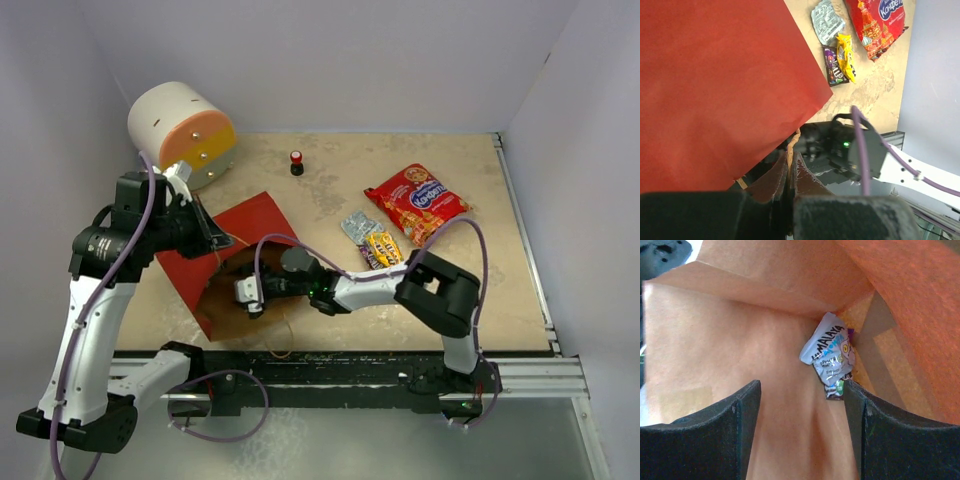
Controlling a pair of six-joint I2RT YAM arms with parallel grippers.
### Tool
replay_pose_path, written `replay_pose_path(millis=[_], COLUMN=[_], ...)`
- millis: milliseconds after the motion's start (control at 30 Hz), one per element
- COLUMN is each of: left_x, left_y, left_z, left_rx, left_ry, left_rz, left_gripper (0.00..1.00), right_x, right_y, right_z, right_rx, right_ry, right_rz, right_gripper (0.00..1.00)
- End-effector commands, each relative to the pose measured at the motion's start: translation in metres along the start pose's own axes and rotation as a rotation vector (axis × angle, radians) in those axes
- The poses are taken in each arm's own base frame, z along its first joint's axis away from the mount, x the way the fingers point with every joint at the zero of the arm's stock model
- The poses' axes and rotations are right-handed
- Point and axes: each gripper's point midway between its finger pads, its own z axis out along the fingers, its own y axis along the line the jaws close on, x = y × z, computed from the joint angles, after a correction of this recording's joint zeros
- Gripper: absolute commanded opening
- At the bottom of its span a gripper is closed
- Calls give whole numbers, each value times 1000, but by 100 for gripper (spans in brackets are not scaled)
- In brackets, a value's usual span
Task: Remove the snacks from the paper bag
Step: Take out the snack from the paper bag.
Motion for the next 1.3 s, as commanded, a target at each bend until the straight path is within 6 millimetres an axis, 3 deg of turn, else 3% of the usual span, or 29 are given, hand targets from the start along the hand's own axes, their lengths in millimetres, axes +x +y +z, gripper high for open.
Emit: replay_pose_path(millis=[0,133,300,433,533,700,833,967,1267], left_x=[-8,-10,-13,-9,-3,2,6,2,-10], left_y=[-17,-23,-31,-33,-34,-34,-34,-33,-40], left_z=[-16,-19,-21,-19,-17,-15,-14,-12,-1], left_rx=[55,81,114,131,158,175,189,184,209], left_ry=[-36,-37,-33,-3,26,53,71,63,45], left_rz=[21,43,87,115,131,163,183,205,216], left_gripper=[0,0,0,0,0,0,0,0,0], right_x=[-34,8,65,101,125,146,144,123,66], right_y=[-45,-66,-108,-116,-111,-117,-128,-113,-84], right_z=[21,19,-1,-7,-6,-3,2,10,-12], right_rx=[128,220,318,289,209,202,235,241,234], right_ry=[-93,73,299,412,481,547,584,578,537], right_rz=[-129,-211,-267,-344,-399,-420,-446,-442,-402], right_gripper=[69,71,71,72,72,73,73,73,72])
